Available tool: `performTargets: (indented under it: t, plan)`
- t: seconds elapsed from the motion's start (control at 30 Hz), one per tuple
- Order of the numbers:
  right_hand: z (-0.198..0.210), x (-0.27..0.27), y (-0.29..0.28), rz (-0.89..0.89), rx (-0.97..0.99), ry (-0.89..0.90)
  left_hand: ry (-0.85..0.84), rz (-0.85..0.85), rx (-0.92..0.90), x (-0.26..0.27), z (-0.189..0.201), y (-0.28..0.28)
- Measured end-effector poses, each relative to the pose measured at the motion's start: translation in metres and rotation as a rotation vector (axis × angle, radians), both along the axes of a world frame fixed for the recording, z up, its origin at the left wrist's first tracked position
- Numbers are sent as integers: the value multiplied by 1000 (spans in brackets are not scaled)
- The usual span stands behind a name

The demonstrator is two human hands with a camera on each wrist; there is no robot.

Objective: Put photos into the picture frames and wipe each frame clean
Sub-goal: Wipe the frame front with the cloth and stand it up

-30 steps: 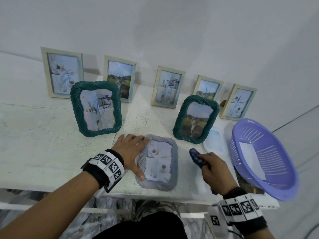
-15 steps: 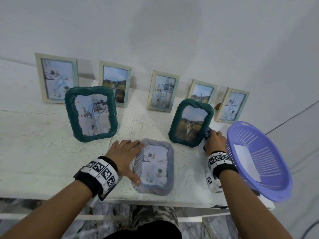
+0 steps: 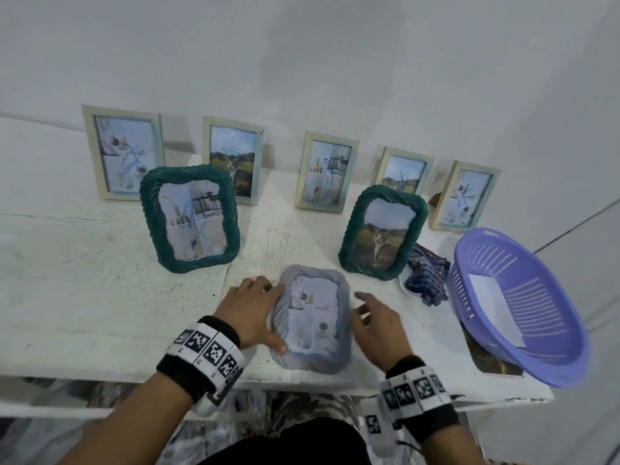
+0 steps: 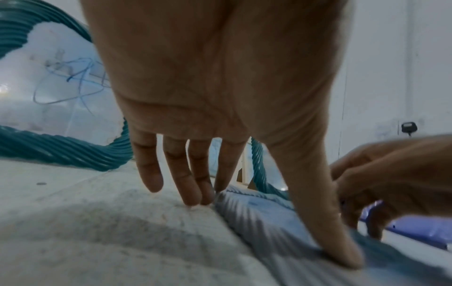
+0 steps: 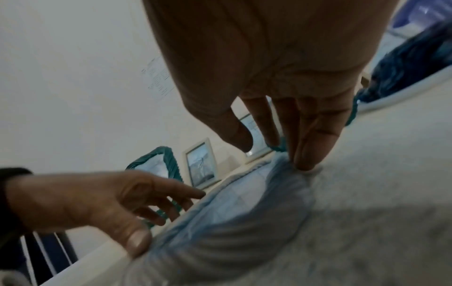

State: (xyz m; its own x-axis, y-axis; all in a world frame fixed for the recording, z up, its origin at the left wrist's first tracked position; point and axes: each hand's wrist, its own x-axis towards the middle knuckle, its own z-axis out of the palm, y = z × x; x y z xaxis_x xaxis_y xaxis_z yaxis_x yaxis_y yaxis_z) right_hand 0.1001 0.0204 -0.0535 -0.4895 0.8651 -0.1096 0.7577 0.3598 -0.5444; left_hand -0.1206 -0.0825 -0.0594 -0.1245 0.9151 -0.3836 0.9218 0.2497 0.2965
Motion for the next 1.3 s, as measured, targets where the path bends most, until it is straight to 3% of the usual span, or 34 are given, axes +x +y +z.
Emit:
performTargets:
  t: [0.07, 0.17, 0.27, 0.33, 0.43, 0.57, 0.73, 0.87, 0.97, 1.1, 1.2, 1.3]
  plan:
    - [-11, -12, -11, 3, -48, -29, -59, 33, 0, 7, 2, -3]
    - [-16, -18, -13, -142, -77, 28, -164, 111, 53, 18, -1, -10]
    - [-20, -13, -8, -254, -232, 201, -176, 170, 136, 27, -2, -16]
    - [-15, -10, -9, -342, -385, 429, -245, 216, 192, 33, -1, -19]
    - [4, -12, -19, -359, -612, 748, -482, 324, 244, 41, 0, -21]
    - [32, -23, -46, -78, -718, 982, -956, 495, 254, 55, 9, -17]
    - [51, -37, -70, 129, -433, 860, -1302, 660, 390, 60, 31, -18]
    - [58, -43, -71, 145, -335, 772, -1446, 696, 448, 54, 41, -22]
    - [64, -42, -66, 143, -309, 714, -1420, 694, 504, 49, 49, -23]
    - [72, -30, -50, 155, 66, 478, -1342, 702, 538, 40, 52, -24]
    - [77, -25, -39, 60, 265, 255, -1247, 688, 547, 34, 52, -25]
    - [77, -30, -37, 43, 212, 169, -1161, 672, 554, 36, 50, -26]
